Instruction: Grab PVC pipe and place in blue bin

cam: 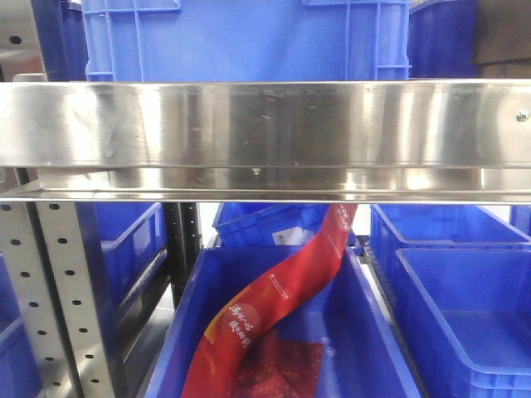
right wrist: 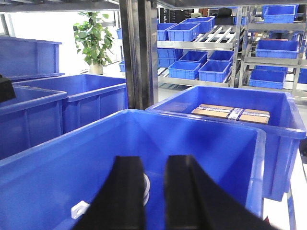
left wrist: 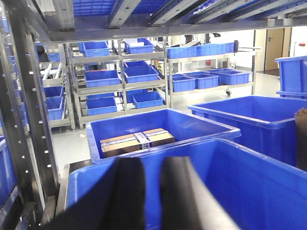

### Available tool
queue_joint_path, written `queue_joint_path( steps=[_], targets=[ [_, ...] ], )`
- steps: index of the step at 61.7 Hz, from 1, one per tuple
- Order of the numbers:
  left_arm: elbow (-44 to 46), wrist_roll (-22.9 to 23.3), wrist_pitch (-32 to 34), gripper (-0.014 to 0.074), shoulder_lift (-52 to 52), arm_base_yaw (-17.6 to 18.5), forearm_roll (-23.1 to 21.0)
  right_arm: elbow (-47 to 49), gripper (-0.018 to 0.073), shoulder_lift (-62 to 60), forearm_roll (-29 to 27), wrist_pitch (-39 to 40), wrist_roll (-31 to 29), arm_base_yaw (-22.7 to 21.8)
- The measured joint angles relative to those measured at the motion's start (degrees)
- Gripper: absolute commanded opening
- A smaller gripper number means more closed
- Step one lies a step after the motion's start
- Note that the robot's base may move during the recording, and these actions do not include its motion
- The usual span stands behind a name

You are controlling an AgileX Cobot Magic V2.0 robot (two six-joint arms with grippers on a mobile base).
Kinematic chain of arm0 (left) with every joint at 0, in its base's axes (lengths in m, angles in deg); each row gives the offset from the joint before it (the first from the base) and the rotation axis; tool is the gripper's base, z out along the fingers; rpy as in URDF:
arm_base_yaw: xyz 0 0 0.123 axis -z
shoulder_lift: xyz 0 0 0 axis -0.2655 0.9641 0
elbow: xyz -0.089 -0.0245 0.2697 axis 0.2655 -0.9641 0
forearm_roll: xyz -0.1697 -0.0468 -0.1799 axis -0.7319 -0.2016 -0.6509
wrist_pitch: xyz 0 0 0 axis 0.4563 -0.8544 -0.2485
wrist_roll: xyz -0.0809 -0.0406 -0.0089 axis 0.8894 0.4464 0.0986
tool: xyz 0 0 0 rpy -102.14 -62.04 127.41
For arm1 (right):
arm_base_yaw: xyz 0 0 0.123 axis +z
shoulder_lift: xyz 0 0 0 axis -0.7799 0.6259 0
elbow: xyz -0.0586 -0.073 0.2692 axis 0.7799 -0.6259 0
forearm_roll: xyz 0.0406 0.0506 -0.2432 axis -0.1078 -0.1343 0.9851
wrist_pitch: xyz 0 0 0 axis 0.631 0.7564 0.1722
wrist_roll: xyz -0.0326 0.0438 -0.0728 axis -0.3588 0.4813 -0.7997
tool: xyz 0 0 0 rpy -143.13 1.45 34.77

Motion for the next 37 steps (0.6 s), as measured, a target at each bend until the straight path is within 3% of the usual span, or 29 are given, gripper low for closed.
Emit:
queue_joint_path(
  steps=[7,19,37],
  targets=[
    [0.00,0.00,-2.98,-0.0111,-1.84,0.00,0.00,0.00,-0.0166,-0.89,0.00,-1.94,0.00,0.00],
    [0.00,0.00,-10.17,-0.0111,-4.46,0.00,0.00,0.00,-0.0169,-2.43,0.00,-5.97,0.00,0.00],
    [0.00,0.00,-13.38,-0.0111,-8.97,0.00,0.00,0.00,-0.0169,-6.56,0.21,-7.77,0.00,0.00]
  ],
)
